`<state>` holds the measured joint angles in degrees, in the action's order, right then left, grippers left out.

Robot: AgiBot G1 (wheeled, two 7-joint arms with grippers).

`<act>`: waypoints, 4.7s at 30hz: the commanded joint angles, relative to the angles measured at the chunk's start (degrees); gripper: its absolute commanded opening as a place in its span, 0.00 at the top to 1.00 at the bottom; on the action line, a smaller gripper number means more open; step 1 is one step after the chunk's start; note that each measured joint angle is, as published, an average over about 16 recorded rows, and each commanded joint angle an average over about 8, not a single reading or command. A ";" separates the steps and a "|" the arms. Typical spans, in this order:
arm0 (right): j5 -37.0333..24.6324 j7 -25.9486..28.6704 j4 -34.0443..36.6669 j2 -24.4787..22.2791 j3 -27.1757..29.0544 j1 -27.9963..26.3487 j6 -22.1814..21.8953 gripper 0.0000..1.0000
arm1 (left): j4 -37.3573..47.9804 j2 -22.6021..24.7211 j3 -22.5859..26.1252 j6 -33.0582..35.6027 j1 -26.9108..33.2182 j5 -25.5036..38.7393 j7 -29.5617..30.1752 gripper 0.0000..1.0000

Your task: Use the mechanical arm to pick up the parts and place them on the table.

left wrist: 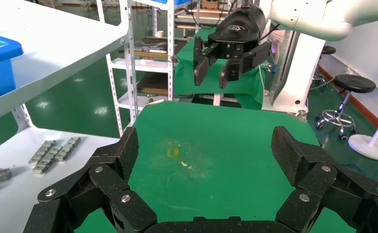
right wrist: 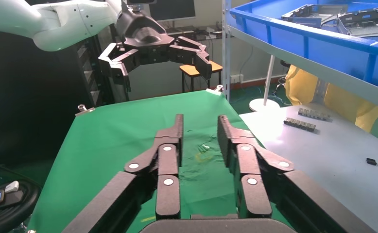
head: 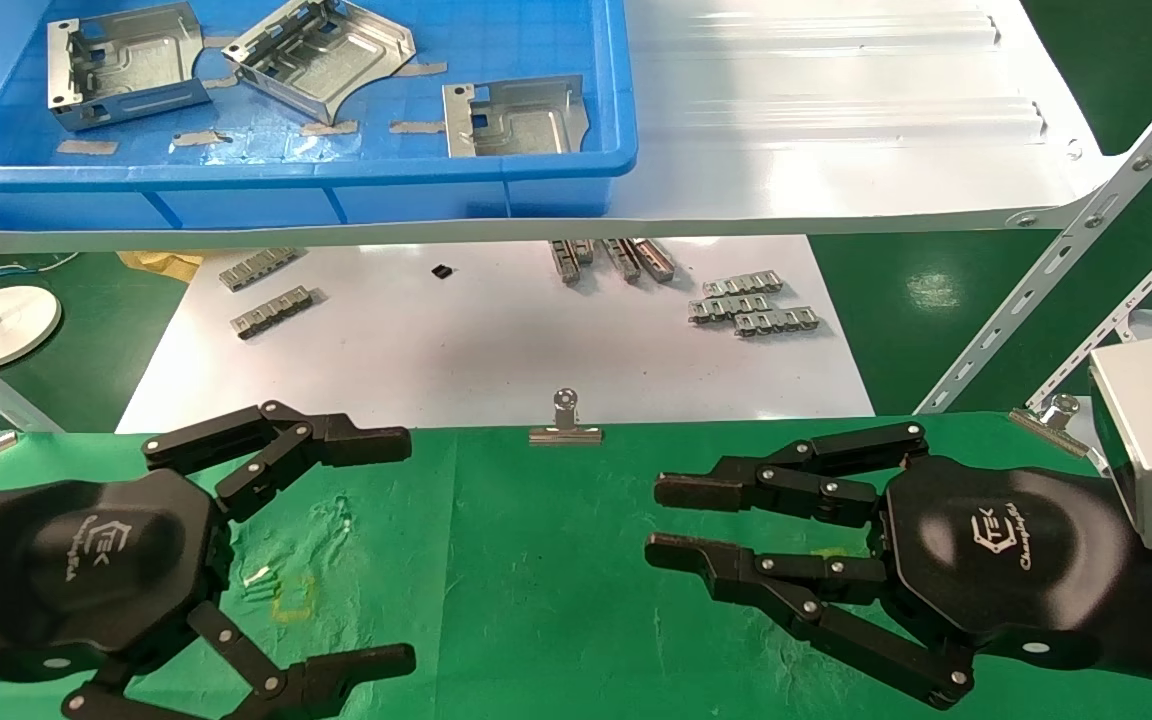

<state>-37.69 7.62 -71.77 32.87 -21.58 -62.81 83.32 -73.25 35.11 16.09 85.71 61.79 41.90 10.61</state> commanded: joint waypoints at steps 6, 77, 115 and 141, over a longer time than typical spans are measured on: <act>0.00 0.00 0.00 0.00 0.00 0.00 0.00 1.00 | 0.00 0.00 0.00 0.00 0.00 0.00 0.00 0.00; 0.01 -0.01 0.01 0.00 -0.01 -0.01 0.00 1.00 | 72.87 30.81 16.42 -31.25 61.52 45.51 -6.23 1.00; 0.01 -0.01 0.01 -0.01 -0.02 -0.01 0.00 0.00 | 70.83 30.11 14.49 -30.73 61.40 42.63 -7.36 1.00; 0.02 -0.02 0.01 -0.01 -0.03 -0.01 -0.01 0.00 | 40.18 12.97 18.88 6.87 49.50 20.87 -27.17 1.00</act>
<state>-37.68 7.60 -71.77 32.86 -21.61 -62.82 83.31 -31.88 47.53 35.95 92.28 111.87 64.18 -16.47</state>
